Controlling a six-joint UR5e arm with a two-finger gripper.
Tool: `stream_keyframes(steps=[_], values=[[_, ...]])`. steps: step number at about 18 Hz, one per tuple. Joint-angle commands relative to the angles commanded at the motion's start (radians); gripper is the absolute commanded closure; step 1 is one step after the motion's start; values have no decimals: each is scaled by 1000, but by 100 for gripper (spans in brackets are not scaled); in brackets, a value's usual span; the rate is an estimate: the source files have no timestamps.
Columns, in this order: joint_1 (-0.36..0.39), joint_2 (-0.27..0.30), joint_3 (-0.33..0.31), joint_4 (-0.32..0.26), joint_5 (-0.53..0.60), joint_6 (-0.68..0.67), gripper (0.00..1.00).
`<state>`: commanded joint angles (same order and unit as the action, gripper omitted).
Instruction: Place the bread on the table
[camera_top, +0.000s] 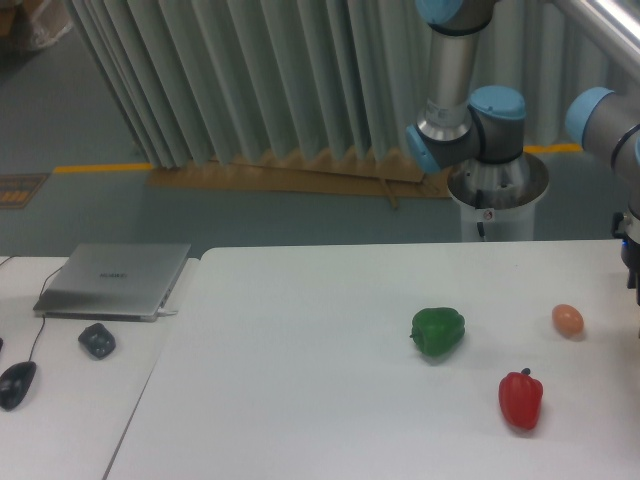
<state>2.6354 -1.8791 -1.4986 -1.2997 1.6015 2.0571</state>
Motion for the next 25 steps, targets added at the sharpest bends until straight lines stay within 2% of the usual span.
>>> stream_keyframes(steps=[2,3,12,15,18,22,25], values=[[3,2,-12,13,0,0,0],[3,2,-18,37,2,-2,0],[6,2,-22,40,2,-3,0],[15,11,-26,42,-5,-103,0],[35,17,-20,42,-6,-48,0],[43,20,-12,40,5,-45,0],[89,44,-17,30,40,93,0]])
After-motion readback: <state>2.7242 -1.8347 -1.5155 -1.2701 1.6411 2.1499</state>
